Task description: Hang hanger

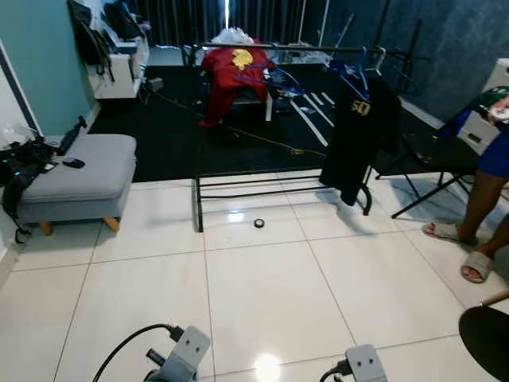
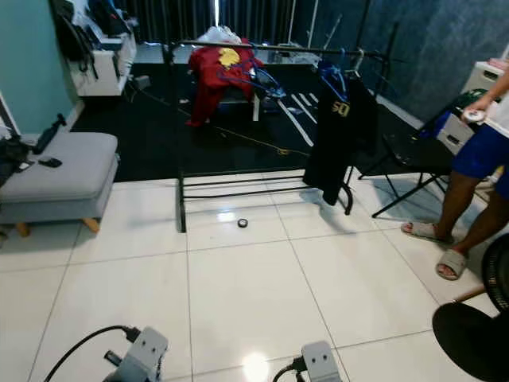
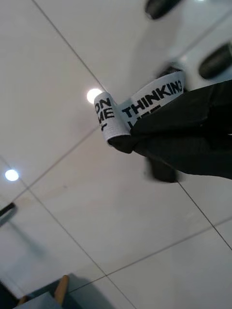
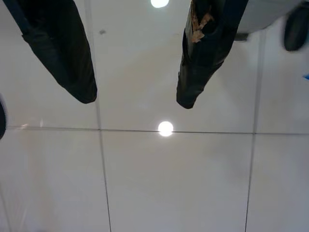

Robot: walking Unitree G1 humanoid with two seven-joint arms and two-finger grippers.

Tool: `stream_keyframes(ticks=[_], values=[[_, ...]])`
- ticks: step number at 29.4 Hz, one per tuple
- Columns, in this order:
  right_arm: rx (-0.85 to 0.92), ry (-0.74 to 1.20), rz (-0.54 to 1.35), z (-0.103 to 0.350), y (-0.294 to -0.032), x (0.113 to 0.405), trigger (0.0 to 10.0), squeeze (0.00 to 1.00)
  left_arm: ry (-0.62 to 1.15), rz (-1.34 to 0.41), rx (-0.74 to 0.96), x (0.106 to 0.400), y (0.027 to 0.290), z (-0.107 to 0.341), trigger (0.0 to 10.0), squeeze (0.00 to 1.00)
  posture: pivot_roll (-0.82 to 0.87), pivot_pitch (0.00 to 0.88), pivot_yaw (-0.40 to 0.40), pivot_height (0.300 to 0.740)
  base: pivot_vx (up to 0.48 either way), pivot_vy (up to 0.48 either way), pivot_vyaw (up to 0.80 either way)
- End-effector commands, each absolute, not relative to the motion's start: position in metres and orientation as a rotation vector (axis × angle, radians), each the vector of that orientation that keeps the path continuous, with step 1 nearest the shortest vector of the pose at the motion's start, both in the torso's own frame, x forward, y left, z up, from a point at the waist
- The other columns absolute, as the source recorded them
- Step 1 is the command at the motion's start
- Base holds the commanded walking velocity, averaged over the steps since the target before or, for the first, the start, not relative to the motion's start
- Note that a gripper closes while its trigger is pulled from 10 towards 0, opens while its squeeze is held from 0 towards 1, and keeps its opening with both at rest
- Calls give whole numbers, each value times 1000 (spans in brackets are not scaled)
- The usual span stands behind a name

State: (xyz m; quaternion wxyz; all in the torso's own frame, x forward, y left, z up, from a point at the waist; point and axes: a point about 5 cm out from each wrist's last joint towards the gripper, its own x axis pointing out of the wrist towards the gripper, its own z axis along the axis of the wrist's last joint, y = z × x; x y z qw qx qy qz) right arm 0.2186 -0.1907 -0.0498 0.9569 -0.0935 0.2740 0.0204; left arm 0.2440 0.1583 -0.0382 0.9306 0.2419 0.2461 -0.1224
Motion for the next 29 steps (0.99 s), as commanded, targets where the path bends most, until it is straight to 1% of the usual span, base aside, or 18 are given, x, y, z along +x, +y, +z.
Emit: stream_keyframes(ticks=[1,6,11,14,18,23,29], values=[[-171,583,-4,-55,-197,210,10000,0,511,-278,500,245,154,-39,10000,0,-252,38,42,740,285,0,0],[-164,566,-9,-53,-195,213,10000,0,502,-297,504,248,154,-36,10000,0,-257,22,43,740,311,0,0],[-181,558,39,-52,-186,216,10000,0,499,-326,475,248,153,-36,10000,0,-262,25,50,740,453,0,0],[-180,561,37,-52,-186,216,10000,0,495,-333,477,247,150,-36,10000,24,-265,25,52,740,461,0,0],[-174,565,33,-54,-184,214,10000,0,491,-333,481,246,150,-37,10000,8,-261,41,52,740,461,0,0],[-169,569,36,-55,-183,212,10000,0,493,-337,489,245,152,-37,10000,8,-255,39,54,740,466,0,0],[-164,576,30,-55,-185,211,10000,0,484,-340,488,247,152,-36,10000,8,-251,36,50,740,469,0,-798]])
